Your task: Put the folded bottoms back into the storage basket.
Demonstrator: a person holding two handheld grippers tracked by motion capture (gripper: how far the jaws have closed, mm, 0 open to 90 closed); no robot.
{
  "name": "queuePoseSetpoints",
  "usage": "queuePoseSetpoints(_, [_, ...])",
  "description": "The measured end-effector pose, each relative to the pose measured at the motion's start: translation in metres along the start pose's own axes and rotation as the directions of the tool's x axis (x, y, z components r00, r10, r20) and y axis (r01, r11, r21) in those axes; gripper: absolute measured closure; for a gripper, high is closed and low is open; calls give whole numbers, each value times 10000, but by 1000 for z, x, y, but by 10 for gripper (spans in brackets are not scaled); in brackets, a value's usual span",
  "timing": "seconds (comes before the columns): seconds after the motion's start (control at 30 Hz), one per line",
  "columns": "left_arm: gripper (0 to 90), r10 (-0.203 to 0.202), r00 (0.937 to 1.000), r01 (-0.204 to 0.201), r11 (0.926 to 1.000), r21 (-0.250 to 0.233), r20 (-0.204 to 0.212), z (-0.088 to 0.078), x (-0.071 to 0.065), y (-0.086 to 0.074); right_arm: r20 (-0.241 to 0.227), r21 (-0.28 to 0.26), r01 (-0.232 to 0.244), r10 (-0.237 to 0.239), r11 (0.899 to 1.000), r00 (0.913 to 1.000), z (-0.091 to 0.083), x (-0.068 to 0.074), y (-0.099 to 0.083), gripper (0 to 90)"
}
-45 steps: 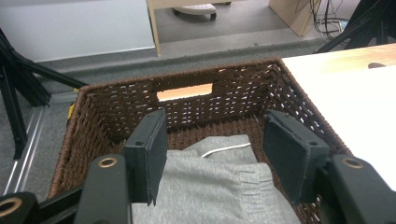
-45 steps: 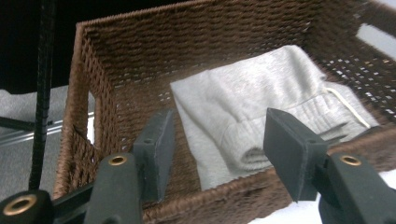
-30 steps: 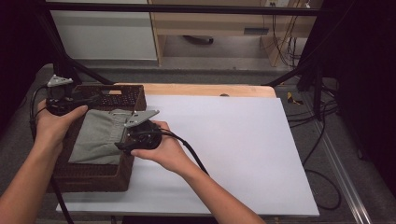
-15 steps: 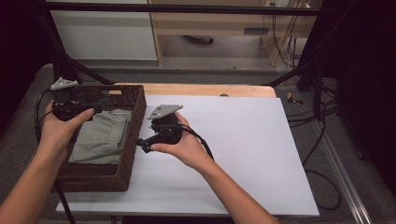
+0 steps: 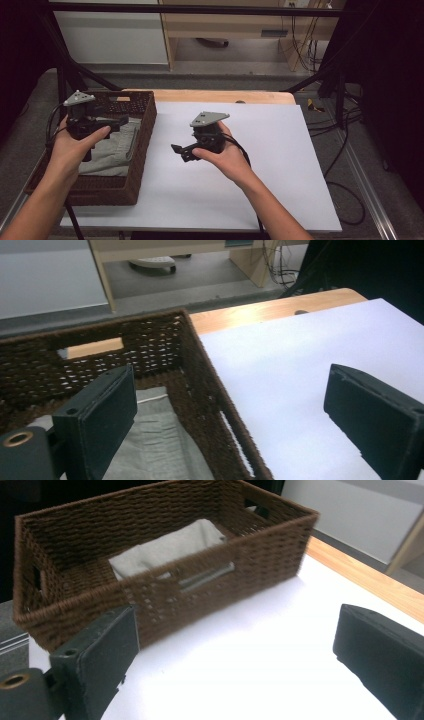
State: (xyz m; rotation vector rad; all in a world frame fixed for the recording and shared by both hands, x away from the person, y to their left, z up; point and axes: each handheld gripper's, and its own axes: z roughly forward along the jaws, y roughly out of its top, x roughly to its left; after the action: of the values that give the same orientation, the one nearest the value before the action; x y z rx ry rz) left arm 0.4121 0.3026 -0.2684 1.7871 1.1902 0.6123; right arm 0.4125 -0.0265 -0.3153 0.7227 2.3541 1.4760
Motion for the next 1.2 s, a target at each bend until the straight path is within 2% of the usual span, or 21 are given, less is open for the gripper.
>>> queuePoseSetpoints(0.4, [61, 133, 9994, -134, 9999, 22, 308, 3, -14, -16, 675, -145, -427, 436, 9990, 9968, -41, -29, -28, 49])
queuePoseSetpoints(0.77, [60, 123, 9988, -125, 9999, 33, 483, 2, -18, -27, 1037, -398, -798, 836, 9960, 9911, -60, -44, -43, 49])
queuePoseSetpoints(0.93, [61, -18, 9980, 21, 10000, -48, 628, 1, -18, -33, 1246, -547, -1018, 1080, 9933, 9863, -68, -50, -53, 52])
queuePoseSetpoints(1.03, [60, 62, 9986, -57, 9999, -86, 534, -1, -20, -35, 1385, -623, -1174, 1251, 9911, 9824, -74, -54, -61, 52])
queuePoseSetpoints(1.2, [60, 159, 9977, -150, 9998, -140, 665, -5, -25, -37, 1627, -788, -1357, 1470, 9876, 9757, -86, -61, -72, 53])
